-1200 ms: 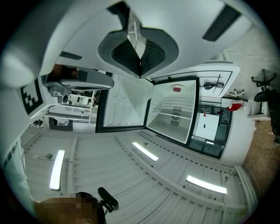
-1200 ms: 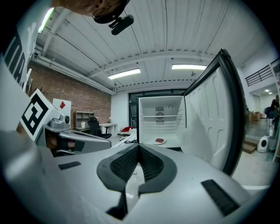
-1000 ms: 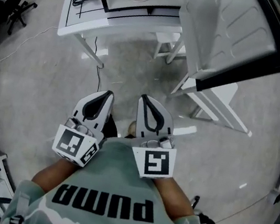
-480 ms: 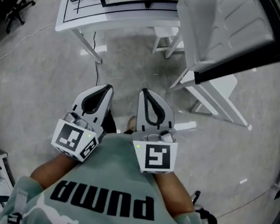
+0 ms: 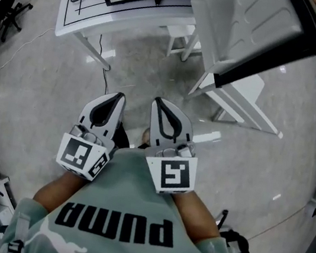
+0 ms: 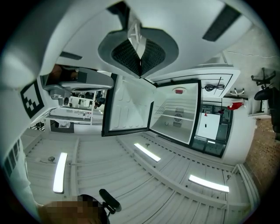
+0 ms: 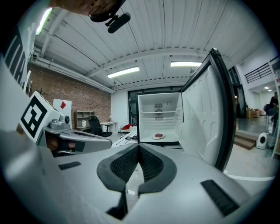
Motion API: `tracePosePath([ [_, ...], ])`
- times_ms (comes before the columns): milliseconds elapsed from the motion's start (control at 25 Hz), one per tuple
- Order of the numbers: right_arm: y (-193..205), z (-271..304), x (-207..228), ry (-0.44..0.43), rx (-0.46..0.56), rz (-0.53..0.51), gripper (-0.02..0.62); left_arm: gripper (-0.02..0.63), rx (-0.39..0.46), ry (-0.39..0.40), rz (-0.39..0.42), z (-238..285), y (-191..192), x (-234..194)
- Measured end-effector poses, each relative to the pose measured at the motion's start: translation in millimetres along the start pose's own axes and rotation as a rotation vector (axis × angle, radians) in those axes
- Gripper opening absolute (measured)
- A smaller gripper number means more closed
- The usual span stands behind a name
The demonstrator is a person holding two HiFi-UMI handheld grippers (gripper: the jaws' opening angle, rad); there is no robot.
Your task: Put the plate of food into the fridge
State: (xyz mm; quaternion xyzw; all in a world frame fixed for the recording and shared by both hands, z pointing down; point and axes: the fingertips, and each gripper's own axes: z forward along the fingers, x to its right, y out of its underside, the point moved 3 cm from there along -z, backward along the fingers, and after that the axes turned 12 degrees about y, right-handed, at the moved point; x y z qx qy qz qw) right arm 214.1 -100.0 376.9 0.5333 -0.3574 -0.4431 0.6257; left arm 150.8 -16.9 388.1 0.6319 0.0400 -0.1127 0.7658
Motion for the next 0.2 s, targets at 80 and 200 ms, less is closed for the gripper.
tracePosePath([
  [80, 1.2, -1.8, -1.0, 0.002, -0.002, 0.007, 0.003, 0.005, -0.001, 0.004, 0.001, -0.6, 1.4, 1.4],
  [200, 3.3, -4.0, -2.8, 0.001, -0.003, 0.011, 0.005, 0.006, -0.002, 0.008, 0.004, -2.0, 3.5, 2.9],
])
